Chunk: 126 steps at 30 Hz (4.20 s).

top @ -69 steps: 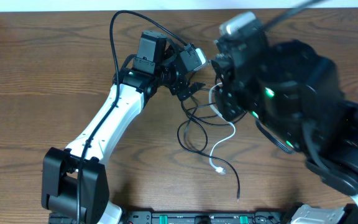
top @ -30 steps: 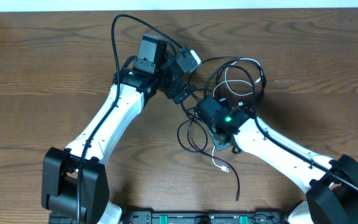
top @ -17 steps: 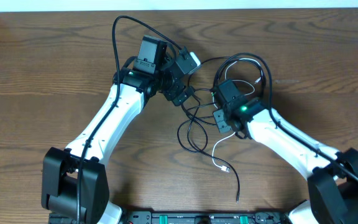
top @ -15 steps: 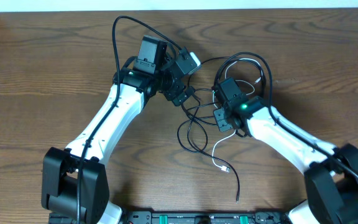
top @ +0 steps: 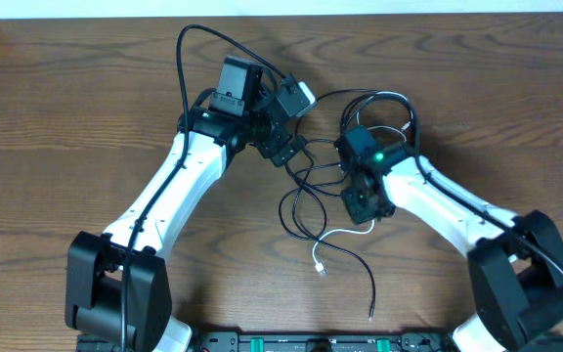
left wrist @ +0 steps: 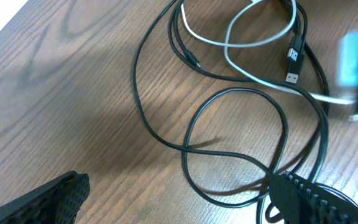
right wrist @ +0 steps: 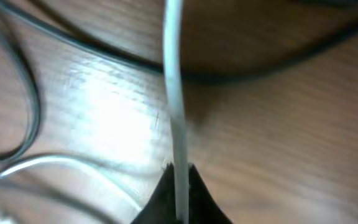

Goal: Untangle cables

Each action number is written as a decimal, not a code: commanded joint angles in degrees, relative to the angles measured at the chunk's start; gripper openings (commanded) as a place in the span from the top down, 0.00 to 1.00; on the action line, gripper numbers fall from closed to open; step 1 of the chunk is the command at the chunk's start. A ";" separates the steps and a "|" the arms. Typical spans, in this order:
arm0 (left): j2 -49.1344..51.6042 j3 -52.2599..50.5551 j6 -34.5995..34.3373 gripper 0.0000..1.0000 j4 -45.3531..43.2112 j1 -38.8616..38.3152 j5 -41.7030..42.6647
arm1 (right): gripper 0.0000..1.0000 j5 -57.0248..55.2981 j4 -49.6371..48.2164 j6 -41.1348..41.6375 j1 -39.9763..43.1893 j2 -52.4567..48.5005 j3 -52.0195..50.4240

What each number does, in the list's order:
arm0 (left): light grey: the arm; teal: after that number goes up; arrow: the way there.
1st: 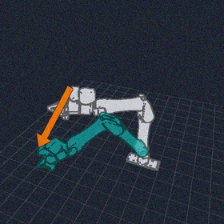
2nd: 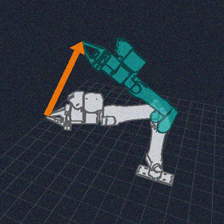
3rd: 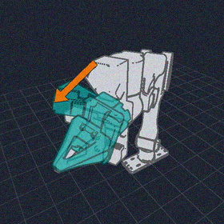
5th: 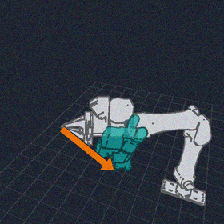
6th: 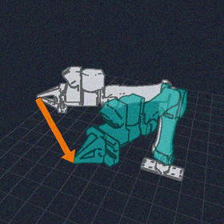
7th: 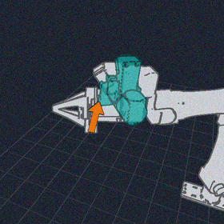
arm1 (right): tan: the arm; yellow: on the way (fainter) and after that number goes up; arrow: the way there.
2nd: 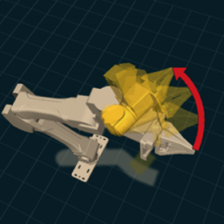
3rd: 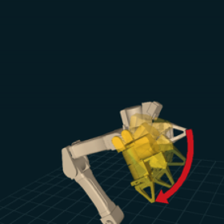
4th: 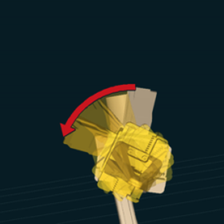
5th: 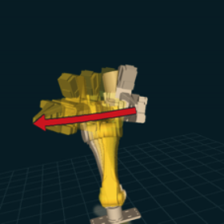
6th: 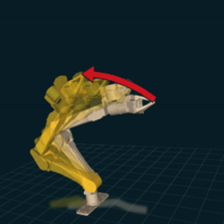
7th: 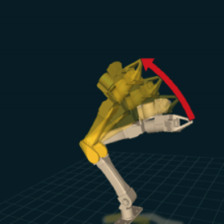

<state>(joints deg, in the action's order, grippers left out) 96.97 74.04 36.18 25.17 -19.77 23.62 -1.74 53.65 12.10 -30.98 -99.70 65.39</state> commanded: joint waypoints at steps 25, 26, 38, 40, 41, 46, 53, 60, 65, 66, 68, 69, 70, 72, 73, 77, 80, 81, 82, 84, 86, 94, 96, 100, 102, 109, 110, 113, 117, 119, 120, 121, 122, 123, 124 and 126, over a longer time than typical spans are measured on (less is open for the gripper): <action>-0.94 0.00 -1.38 0.02 0.50 -4.81 1.66 | 0.99 17.07 16.02 -15.52 -0.61 20.76 65.53; -0.94 0.00 -1.38 0.02 0.46 -5.09 1.66 | 0.99 17.11 16.04 -15.56 -0.61 20.92 66.40; -0.70 -0.33 -1.36 0.02 -7.08 -7.41 0.55 | 0.99 17.79 16.52 -15.58 -0.61 24.52 71.82; -0.55 -0.57 -1.33 0.02 -11.65 -7.43 -1.29 | 0.99 17.77 17.38 -15.58 -0.61 25.38 71.82; -0.28 -0.59 -1.33 0.02 -13.60 -7.43 -1.40 | 0.99 17.77 18.08 -15.56 -0.61 25.77 71.82; 2.25 -0.59 -1.33 0.02 -19.93 -7.43 -1.36 | 0.99 17.77 20.85 -15.43 -0.61 26.64 71.82; 7.08 -0.59 -1.31 0.02 -20.59 -7.61 -1.14 | 0.99 17.75 22.27 -15.43 -0.61 26.69 71.82; 11.56 -0.59 -1.31 0.02 -20.55 -7.78 2.62 | 0.99 17.66 23.32 -15.43 -0.61 26.69 71.82; 12.02 -0.59 -1.31 0.02 -19.63 -8.79 7.76 | 0.99 15.45 24.17 -15.43 -0.61 26.67 71.82; 12.02 -0.59 -1.31 0.02 -19.50 -9.09 8.26 | 0.99 15.37 24.35 -15.43 -0.61 26.67 71.82; 12.02 -0.59 -1.29 0.02 -19.19 -10.01 9.75 | 0.99 15.37 24.72 -15.45 -0.61 26.64 71.82; 12.02 -0.59 -1.18 0.02 -19.02 -10.51 10.56 | 0.99 15.37 24.83 -15.45 -0.61 26.62 71.80; 12.02 -0.59 -1.09 0.02 -18.86 -11.06 11.32 | 0.99 15.34 24.92 -15.52 -0.61 26.60 71.80; 12.02 -0.59 -1.09 0.02 -18.56 -12.26 12.22 | 0.99 15.32 25.07 -15.61 -0.61 26.56 71.80; 12.02 -0.59 -1.09 0.02 -17.97 -13.18 12.22 | 0.99 15.19 25.09 -15.61 -0.61 26.58 71.80; 12.02 -0.59 -1.07 0.02 -15.78 -15.69 12.17 | 0.99 14.21 25.33 -15.63 -0.61 26.58 71.80; 12.02 -0.59 -1.07 0.02 -13.38 -16.85 12.15 | 0.99 12.98 25.90 -15.65 -0.61 26.45 71.80; 12.02 -0.59 -1.07 0.02 -12.48 -16.98 12.15 | 0.99 12.72 26.08 -15.67 -0.61 26.43 71.80; 12.02 -0.59 -1.07 0.02 -11.65 -17.07 12.17 | 0.99 12.61 26.23 -15.69 -0.61 26.32 71.80; 12.02 -0.63 -1.07 0.02 -10.27 -17.07 12.17 | 0.99 12.59 26.53 -16.06 -0.61 26.16 71.80; 12.02 -0.66 -1.07 0.02 -9.51 -17.07 12.15 | 0.99 12.59 26.56 -16.04 -0.61 25.97 71.80; 12.02 -0.66 -0.85 0.02 -13.00 -17.07 11.72 | 0.99 12.61 26.77 -16.04 -0.61 25.49 71.80; 12.07 -0.66 -0.85 0.02 -14.38 -17.07 11.74 | 0.99 12.61 26.75 -16.04 -0.61 25.49 71.80; 13.11 -0.68 -0.92 0.03 -18.78 -17.64 11.76 | 0.99 12.61 26.73 -16.04 -0.61 25.51 71.80; 14.14 -0.68 -0.90 0.09 -20.63 -18.23 11.74 | 0.99 12.61 26.75 -16.02 -0.61 25.49 71.80; 15.54 -0.68 -0.90 0.93 -20.96 -18.51 6.34 | 0.99 12.61 27.26 -16.02 -0.61 25.51 71.80; 15.54 -0.68 -0.90 0.93 -20.68 -18.51 4.66 | 0.99 12.61 27.28 -16.02 -0.61 25.51 71.80; 15.54 -0.68 -0.90 0.93 -20.11 -18.27 1.27 | 0.99 12.59 27.54 -16.02 -0.61 25.51 71.80; 15.52 -0.68 -0.87 0.93 -19.26 -17.53 0.90 | 0.99 12.09 27.65 -16.02 -0.61 25.51 71.80; 15.50 -0.68 -0.87 0.93 -18.78 -17.00 0.92 | 0.99 10.43 27.69 -16.02 -0.61 25.51 71.80; 15.43 -0.68 -0.87 0.92 -18.40 -16.74 0.90 | 0.99 8.94 27.89 -16.02 -0.61 25.51 71.80; 15.41 -0.68 -0.87 0.92 -17.94 -16.44 0.90 | 0.99 7.23 28.13 -16.00 -0.61 25.51 71.80; 15.32 -0.68 -0.87 0.93 -17.20 -16.02 0.85 | 0.99 5.05 28.46 -15.74 -0.61 25.51 71.80; 15.28 -0.68 -0.85 0.92 -16.44 -15.63 0.61 | 0.99 2.21 28.61 -14.86 -0.61 25.51 71.80; 15.21 -0.68 -0.85 0.93 -15.54 -15.17 0.02 | 0.99 -1.11 28.74 -13.79 -0.61 25.51 71.80; 15.19 -0.68 -0.83 0.93 -13.62 -14.10 -1.49 | 0.99 -10.12 29.14 -10.75 -0.59 25.55 71.80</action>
<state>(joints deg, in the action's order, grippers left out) 112.09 73.73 35.57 10.22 -35.38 24.60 0.99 82.48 -2.13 -31.35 -74.35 136.70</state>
